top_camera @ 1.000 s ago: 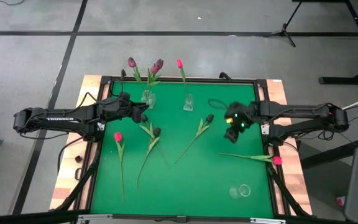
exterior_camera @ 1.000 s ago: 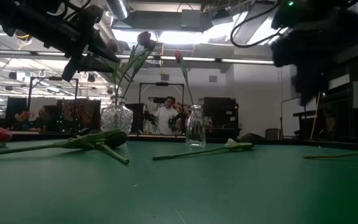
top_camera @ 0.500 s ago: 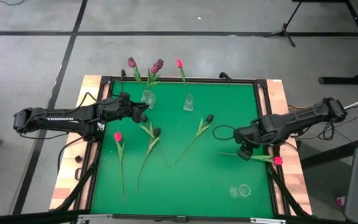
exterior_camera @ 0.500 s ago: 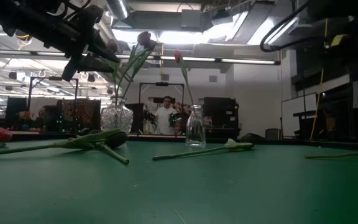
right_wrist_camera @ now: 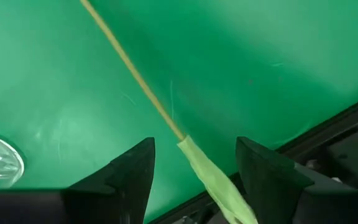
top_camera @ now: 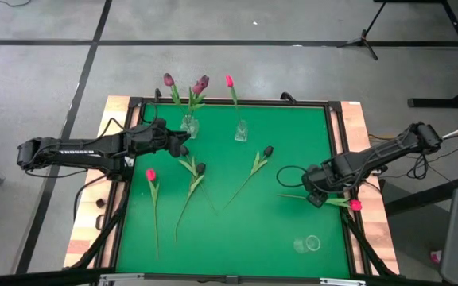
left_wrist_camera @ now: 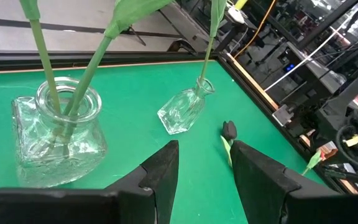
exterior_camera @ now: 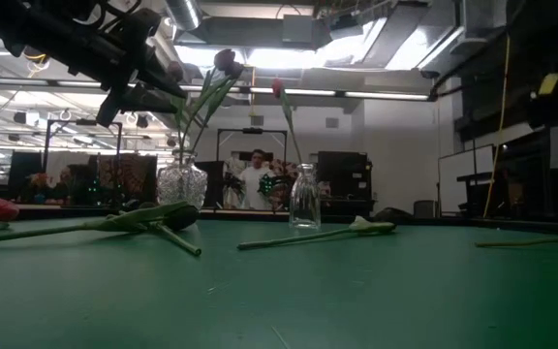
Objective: Sort flowers into vase by color
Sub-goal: Put the right red tulip into the top right transparent vase
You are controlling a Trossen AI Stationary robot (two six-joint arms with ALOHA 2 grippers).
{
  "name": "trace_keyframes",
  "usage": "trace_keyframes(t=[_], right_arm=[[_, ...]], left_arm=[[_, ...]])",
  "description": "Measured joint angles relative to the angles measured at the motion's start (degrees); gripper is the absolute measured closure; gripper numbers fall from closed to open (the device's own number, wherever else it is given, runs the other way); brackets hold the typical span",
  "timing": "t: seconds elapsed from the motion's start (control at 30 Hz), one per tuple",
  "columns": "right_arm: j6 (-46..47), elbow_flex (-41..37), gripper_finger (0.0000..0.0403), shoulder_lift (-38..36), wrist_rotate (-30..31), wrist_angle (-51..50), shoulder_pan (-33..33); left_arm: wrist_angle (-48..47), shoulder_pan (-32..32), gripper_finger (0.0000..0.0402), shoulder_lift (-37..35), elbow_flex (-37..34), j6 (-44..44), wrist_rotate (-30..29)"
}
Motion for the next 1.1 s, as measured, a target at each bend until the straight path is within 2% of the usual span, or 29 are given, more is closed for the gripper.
trace_keyframes(t=[0.17,0.7,1.1], right_arm=[[0.31,-3.29,0.0178,0.00,-3.00,4.07,0.00],[-2.85,-5.54,0.0178,0.19,-4.70,6.83,0.00],[-4.61,-5.54,0.0180,11.60,-7.24,9.21,0.02]], left_arm=[[-1.05,-0.01,0.0258,0.01,0.00,0.02,0.00],[-2.86,0.00,0.0258,0.02,0.00,0.00,0.00],[-2.96,-0.02,0.0258,0.00,0.00,-0.04,0.00]])
